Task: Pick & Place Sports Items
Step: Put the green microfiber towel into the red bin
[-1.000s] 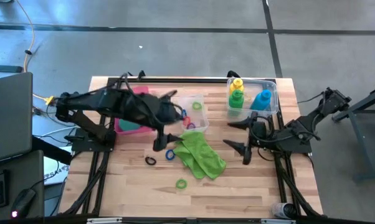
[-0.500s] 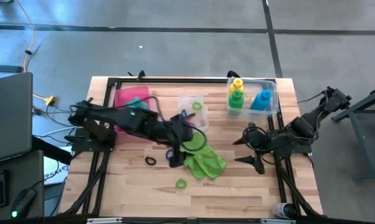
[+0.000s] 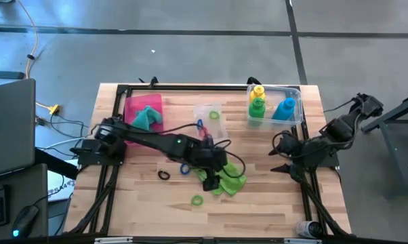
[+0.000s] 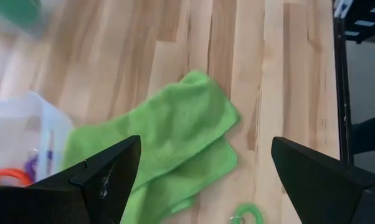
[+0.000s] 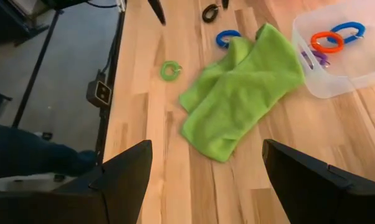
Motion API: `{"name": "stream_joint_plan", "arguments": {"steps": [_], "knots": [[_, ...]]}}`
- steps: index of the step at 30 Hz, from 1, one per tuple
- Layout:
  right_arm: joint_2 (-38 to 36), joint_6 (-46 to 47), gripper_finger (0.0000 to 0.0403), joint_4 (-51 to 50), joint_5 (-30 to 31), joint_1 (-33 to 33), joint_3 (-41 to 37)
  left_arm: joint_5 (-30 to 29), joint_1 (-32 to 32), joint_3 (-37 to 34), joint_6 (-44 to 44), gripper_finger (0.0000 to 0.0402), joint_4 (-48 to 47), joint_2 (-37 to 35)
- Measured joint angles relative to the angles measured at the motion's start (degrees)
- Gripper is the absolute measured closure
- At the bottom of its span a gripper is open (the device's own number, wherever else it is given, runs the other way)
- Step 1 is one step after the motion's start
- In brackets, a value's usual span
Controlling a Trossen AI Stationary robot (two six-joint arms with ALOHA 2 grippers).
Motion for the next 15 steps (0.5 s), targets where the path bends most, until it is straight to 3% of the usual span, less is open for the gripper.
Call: {"name": "stream_joint_plan", "arguments": {"steps": [15], "knots": [[-2.3, 2.9, 0.0108, -4.6, -1.9, 0.0, 0.0, 4.0, 6.2, 0.0, -9.5, 0.0048, 0.1, 6.3]]}}
